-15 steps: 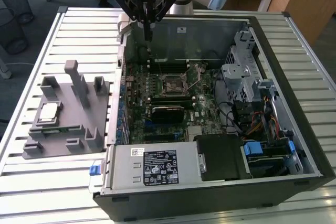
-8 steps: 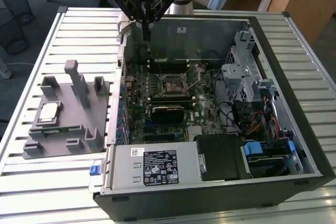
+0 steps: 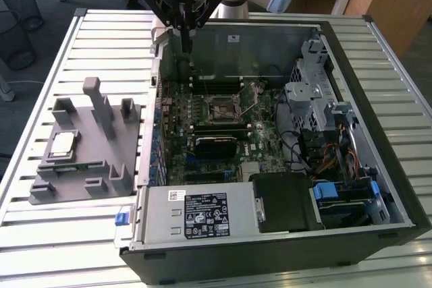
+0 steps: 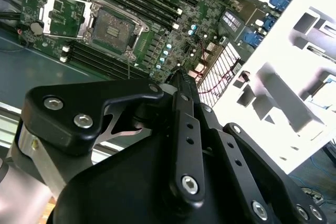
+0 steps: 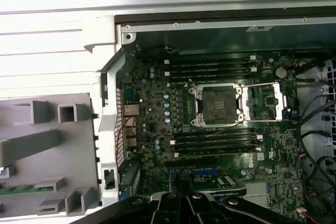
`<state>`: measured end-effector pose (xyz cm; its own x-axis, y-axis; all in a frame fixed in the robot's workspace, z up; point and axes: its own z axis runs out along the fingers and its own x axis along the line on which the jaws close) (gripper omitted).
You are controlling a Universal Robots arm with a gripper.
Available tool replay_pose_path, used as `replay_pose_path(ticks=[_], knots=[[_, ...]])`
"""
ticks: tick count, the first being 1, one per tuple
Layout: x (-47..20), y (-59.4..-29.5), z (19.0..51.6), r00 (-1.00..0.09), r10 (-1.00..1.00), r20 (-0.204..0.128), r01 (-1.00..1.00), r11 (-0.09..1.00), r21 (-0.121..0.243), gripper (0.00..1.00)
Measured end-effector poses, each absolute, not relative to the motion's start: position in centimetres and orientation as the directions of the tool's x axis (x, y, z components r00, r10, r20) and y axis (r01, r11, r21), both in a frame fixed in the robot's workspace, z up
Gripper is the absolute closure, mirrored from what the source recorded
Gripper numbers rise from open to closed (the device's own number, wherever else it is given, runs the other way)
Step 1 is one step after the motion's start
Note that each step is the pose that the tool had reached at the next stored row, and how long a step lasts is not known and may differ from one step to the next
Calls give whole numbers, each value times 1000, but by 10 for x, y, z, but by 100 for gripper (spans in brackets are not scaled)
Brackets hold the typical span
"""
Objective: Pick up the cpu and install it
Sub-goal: 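Reach for the cpu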
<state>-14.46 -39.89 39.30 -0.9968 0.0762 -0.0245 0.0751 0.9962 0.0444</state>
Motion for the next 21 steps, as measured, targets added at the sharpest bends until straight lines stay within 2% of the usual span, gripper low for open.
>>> replay_pose_path(ticks=[21], knots=[[-170,-399,392,-997,76,-24,75,996,44,89]])
